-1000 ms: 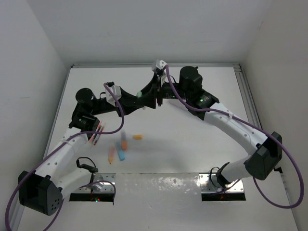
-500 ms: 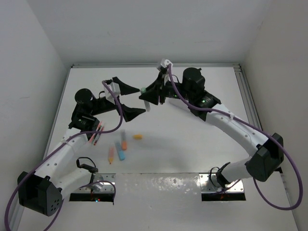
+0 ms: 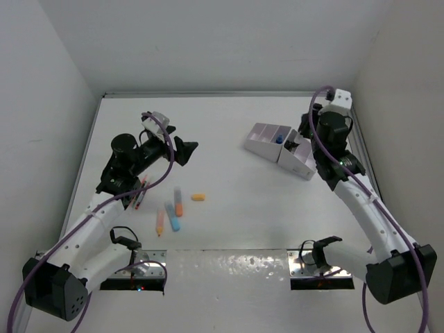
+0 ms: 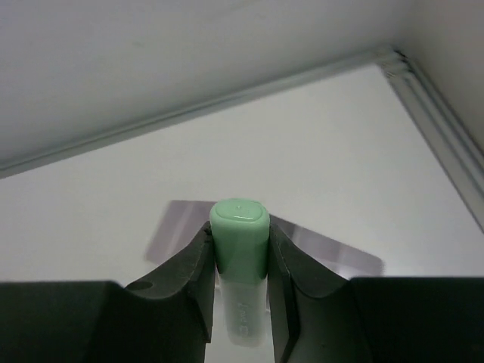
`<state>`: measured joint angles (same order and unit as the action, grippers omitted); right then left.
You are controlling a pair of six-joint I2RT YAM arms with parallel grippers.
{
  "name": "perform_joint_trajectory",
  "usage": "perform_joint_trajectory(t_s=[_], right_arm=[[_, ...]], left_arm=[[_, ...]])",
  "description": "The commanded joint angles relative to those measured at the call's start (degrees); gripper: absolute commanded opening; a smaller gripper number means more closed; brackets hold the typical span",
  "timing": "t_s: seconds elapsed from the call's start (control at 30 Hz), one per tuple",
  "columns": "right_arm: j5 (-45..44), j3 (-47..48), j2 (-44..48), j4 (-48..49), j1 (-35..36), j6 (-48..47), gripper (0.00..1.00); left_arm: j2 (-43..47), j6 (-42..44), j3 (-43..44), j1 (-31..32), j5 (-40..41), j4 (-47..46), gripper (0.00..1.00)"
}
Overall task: Sort the stationery into containers
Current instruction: Place the pen in the storage box.
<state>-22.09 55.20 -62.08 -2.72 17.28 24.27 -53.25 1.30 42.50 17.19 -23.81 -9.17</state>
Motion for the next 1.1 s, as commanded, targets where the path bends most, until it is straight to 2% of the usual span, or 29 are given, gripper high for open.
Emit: perform_joint_trajectory(t_s=[0.0, 0.17, 0.27, 0.6, 0.77, 1.0, 1.07], right_arm=[[-12.54, -3.51, -1.11, 0.68, -4.34, 4.38, 0.0], [-13.78, -6.95, -4.35, 5.62, -9.8, 8.85, 0.0], [-8.51, -8.09, -7.33, 9.48, -11.91, 10.27, 0.0], [-6.65, -10.64, -16.21, 20.2, -12.36, 10.28, 0.0], [-8.15, -10.73, -18.33, 21.26, -12.8, 9.13, 0.0], [-4.63, -12.39, -22.46, 26.79, -12.71, 8.34, 0.0], [-4.9, -12.57, -24.13, 27.33, -12.8, 7.38, 0.06]], left_arm=[[1.49, 1.25, -0.66, -0.32, 8.52, 3.28, 1.0], [2.54, 1.42, -1.37, -0.4, 10.1, 3.81, 1.0], [2.63, 1.51, -1.81, -0.67, 10.45, 3.81, 1.0], [2.19, 1.25, -2.16, -1.37, 11.6, 4.42, 1.0], [2.37, 1.51, -2.07, -1.46, 12.56, 4.6, 1.0], [1.66, 1.51, -2.16, -1.81, 12.3, 3.54, 1.0], [1.66, 1.86, -2.07, -1.81, 12.21, 3.46, 1.0]])
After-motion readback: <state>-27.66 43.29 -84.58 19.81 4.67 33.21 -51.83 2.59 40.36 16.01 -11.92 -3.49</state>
